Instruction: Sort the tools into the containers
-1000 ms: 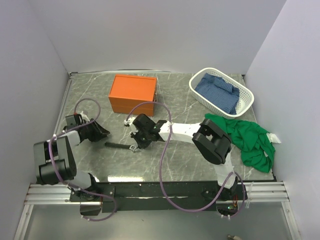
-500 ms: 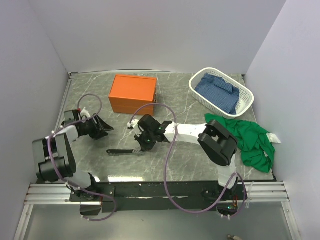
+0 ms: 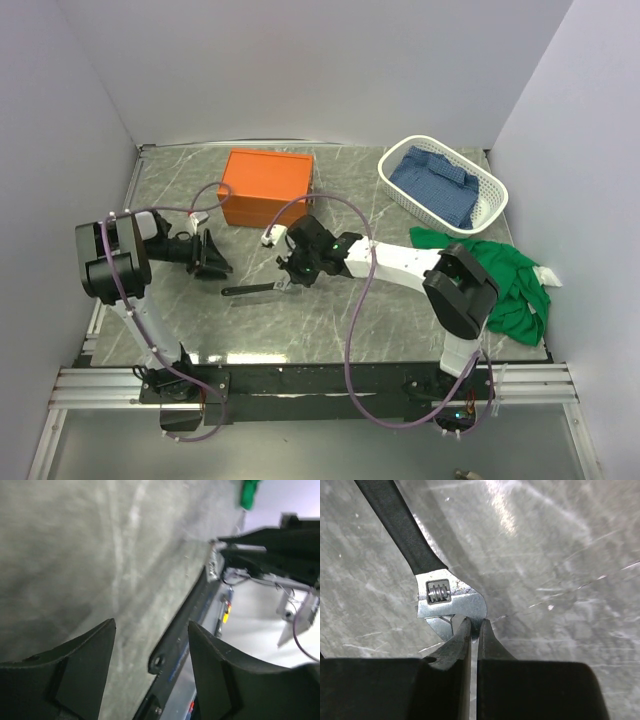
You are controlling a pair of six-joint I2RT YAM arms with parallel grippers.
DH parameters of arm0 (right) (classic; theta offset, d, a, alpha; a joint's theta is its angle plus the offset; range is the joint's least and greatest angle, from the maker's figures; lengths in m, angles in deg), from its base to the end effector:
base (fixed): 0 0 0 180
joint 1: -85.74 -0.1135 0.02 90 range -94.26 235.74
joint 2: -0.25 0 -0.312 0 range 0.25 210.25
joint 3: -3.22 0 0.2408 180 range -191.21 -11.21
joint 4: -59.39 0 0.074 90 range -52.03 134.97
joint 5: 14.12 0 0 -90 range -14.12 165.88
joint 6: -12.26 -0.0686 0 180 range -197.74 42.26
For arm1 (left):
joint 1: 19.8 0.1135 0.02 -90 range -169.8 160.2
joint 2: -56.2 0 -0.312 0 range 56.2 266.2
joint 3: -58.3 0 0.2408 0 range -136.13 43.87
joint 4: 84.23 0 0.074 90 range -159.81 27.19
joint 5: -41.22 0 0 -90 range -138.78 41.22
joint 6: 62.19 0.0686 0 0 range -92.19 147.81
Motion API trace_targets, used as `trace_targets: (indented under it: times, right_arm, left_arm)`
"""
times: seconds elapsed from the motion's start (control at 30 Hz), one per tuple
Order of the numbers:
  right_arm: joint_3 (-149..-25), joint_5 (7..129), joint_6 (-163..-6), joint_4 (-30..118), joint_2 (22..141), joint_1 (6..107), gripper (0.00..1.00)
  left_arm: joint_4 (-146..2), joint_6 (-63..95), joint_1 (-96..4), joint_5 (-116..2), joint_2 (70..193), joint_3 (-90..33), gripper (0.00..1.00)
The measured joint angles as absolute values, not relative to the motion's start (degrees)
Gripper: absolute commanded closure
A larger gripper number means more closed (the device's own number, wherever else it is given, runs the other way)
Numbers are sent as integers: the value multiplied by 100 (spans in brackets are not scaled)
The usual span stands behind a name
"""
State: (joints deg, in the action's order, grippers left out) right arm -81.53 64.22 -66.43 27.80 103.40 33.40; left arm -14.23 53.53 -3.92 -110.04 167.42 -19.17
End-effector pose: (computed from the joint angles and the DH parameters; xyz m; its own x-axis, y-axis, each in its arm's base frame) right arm 0.2397 0.3332 0.2332 -0.2913 -0.6918 -0.6608 -0.9299 0.3670 0.0257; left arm 0.3124 0.0263 0.1666 -0.9858 -0.0635 -0.1555 0.1063 0.4806 -0.8705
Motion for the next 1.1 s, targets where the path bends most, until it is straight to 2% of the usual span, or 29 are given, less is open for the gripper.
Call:
trace_targets:
  times: [0.17,0.33,0.6,0.8,1.1]
  right_arm:
    - [-8295,6475,-6494,2749,10297,3371,100]
    - [-8345,6538,-6278,2579,9945,3513,100]
    - [-8970,6789,-6177,2544,9477,4114,100]
    - [-9843,6969,-6365,2588,9656,4483,100]
    - [-11751,7511,-6407,2950,11223,4743,100]
  left_arm:
    - [-1012,5899,-383,-11395,16537,-1832,34]
    - [-1257,5602,-165,-11611,15416,-1637,33]
    - [-4193,2710,402,-10838,12819,-1303,30]
    - [-5167,1714,397,-10473,12686,-1522,31]
    - [-5146,1200,399,-10175,12614,-1436,31]
